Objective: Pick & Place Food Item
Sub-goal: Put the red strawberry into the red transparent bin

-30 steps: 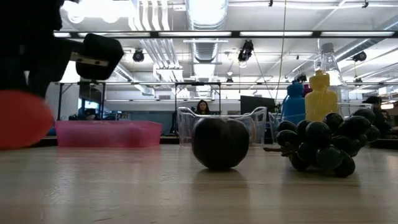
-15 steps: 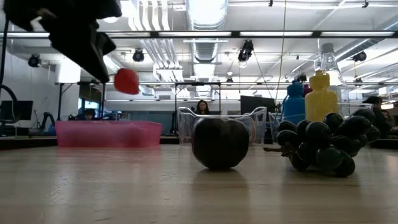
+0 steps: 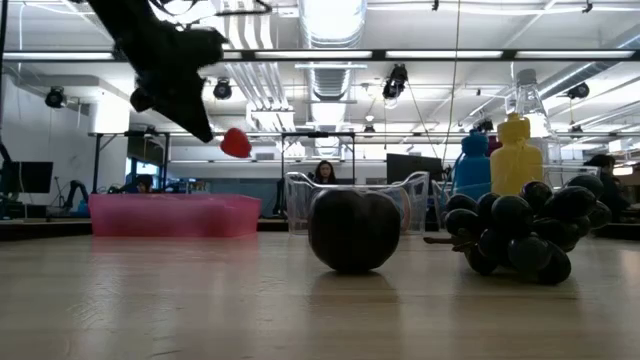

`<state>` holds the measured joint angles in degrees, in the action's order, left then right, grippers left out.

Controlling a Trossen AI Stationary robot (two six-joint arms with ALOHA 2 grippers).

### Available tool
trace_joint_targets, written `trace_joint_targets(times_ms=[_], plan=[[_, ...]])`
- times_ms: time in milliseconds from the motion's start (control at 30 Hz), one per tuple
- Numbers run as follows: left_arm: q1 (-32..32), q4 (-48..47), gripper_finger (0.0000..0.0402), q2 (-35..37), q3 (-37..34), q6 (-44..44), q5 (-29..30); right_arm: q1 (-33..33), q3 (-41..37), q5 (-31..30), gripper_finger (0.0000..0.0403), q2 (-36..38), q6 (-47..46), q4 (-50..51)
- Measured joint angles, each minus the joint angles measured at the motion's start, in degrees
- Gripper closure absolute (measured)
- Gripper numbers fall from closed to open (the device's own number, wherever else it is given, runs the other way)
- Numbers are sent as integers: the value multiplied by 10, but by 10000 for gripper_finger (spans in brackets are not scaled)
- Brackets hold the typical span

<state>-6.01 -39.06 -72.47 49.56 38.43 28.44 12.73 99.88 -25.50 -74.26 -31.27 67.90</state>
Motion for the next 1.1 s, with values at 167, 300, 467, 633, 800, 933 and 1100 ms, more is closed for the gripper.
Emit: trace_joint_targets(times_ms=[167,300,467,633,800,933,1100], plan=[[94,0,401,0,0,4,6,0,0,0,179,0,0,-7],[180,0,401,0,0,0,6,0,0,0,179,0,2,-9],[291,0,401,0,0,-5,1,0,0,0,179,0,2,-10],[386,6,401,-1,-1,-5,-67,0,0,0,179,0,0,-12],[422,22,401,-12,-3,-5,-101,0,0,-1,179,0,0,-15],[423,49,401,-42,-4,-5,-101,0,0,-2,179,0,2,-19],[429,62,401,-76,-4,18,-101,0,0,-1,179,0,15,-34]])
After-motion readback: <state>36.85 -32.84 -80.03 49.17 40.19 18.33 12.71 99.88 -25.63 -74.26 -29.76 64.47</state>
